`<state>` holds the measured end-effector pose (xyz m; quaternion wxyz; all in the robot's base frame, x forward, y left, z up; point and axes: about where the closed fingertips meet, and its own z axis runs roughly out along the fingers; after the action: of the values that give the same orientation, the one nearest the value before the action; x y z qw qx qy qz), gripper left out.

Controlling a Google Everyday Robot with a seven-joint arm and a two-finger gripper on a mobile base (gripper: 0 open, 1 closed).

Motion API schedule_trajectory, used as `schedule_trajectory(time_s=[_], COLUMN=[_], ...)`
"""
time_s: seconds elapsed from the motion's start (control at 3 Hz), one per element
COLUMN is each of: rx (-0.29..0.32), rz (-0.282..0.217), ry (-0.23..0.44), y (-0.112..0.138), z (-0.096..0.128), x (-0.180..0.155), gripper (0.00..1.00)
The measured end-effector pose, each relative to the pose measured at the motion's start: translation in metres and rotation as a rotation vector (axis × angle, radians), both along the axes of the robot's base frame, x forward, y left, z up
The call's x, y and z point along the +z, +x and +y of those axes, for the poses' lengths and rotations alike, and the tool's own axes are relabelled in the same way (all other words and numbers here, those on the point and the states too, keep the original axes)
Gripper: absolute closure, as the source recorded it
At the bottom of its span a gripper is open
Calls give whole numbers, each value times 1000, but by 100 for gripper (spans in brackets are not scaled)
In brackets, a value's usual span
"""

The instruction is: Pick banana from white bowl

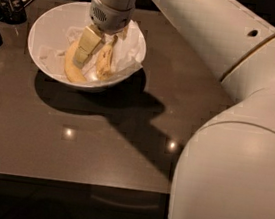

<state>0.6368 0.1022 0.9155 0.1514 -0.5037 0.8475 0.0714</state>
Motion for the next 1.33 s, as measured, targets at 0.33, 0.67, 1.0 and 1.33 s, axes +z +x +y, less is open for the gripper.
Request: schedule_trajectory(time_s=[0.33, 0.67, 1.0, 1.33], rx=[-23, -49, -75, -88], rz=[37, 78, 113, 142], ry=[-10, -8, -1, -7], y=[8, 15, 20, 23], z=[1, -1, -3, -2], x=[-15, -30, -41, -51], gripper=[22, 23, 27, 30])
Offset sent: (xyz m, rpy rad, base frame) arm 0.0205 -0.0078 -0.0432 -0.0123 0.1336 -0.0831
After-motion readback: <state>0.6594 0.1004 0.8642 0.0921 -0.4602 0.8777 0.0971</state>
